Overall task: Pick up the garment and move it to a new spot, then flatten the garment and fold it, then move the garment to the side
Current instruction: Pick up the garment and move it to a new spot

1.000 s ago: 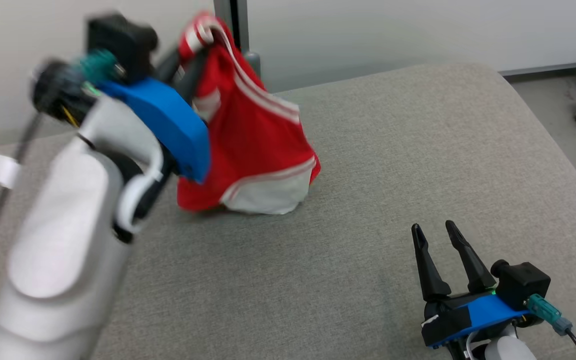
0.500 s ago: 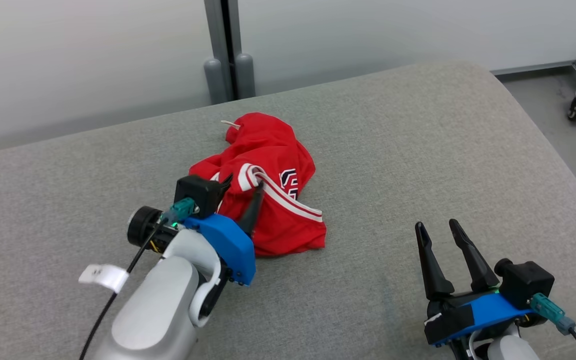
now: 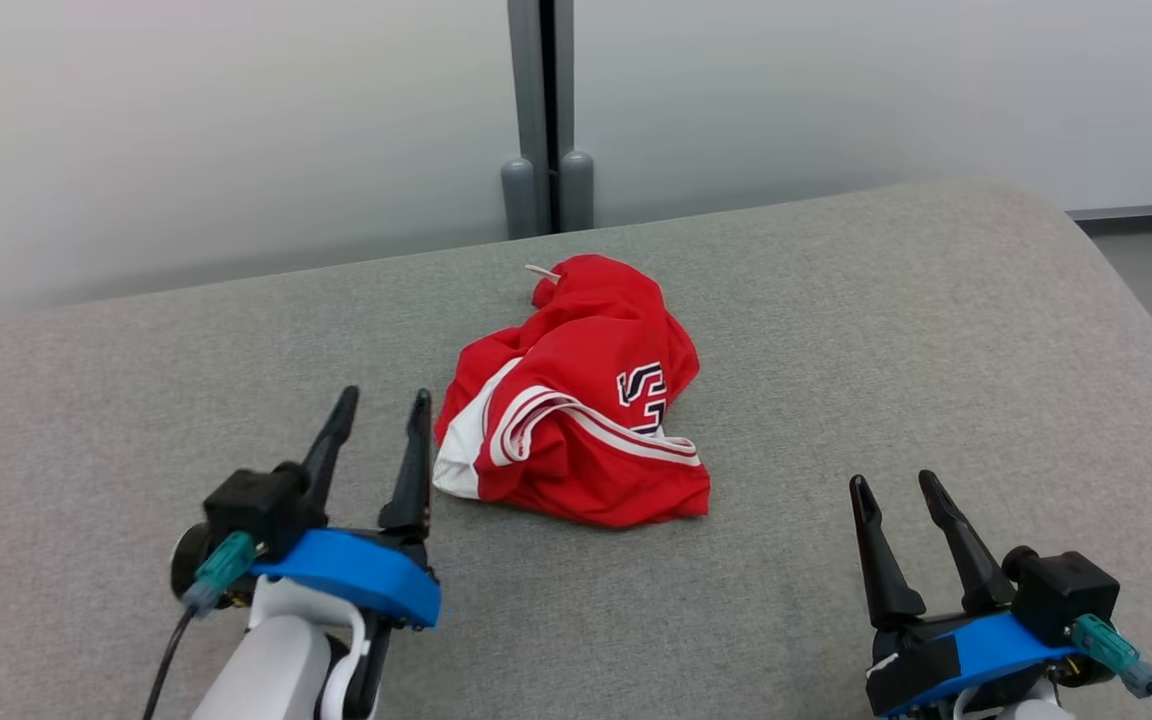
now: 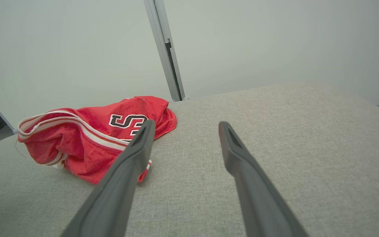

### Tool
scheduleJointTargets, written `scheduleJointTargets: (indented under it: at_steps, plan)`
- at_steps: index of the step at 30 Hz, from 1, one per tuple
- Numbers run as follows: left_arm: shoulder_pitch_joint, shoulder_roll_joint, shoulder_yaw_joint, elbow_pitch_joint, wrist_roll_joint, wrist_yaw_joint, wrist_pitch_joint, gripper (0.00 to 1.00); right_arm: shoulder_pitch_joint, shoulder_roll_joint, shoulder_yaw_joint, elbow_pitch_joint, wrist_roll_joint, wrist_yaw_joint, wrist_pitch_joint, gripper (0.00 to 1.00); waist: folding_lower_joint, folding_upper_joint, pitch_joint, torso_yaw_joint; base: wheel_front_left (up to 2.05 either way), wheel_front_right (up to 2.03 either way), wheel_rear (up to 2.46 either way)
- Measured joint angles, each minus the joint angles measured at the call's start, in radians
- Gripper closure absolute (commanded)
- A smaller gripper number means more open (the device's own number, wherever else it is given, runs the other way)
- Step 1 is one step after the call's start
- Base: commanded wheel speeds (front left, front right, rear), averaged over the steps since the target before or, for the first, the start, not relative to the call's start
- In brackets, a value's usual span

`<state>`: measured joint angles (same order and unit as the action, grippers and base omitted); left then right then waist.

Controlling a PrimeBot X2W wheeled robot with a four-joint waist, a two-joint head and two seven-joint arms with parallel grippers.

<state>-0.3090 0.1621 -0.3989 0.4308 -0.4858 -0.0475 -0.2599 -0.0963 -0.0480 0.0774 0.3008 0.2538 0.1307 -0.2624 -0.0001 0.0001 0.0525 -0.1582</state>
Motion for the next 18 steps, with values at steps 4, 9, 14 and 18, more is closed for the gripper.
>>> scheduleJointTargets:
  at_steps: [4, 9, 14, 18]
  plan:
    - [0.078, 0.001, 0.091, -0.103, 0.037, 0.021, -0.003, 0.00, 0.007, 0.000, -0.010, 0.003, -0.010, 0.000, 0.000, 0.00, 0.0000, 0.0000, -0.009, 0.021, 0.00, 0.00, 0.00]
    - [0.194, -0.009, 0.182, -0.168, 0.092, 0.025, -0.003, 0.00, 0.023, 0.000, -0.028, 0.009, -0.019, 0.000, 0.000, 0.00, 0.0000, 0.0000, -0.026, 0.046, 0.00, 0.00, 0.00]
    - [0.257, -0.012, 0.252, -0.174, 0.147, 0.019, -0.003, 0.00, 0.033, 0.000, -0.042, 0.014, -0.036, 0.000, 0.001, 0.00, 0.0000, 0.0000, -0.040, 0.068, 0.00, 0.00, 0.00]
    - [0.285, -0.012, 0.295, -0.151, 0.176, 0.020, -0.003, 0.00, 0.038, 0.000, -0.053, 0.010, -0.055, 0.000, 0.006, 0.00, 0.0000, 0.0000, -0.045, 0.079, 0.00, 0.00, 0.00]
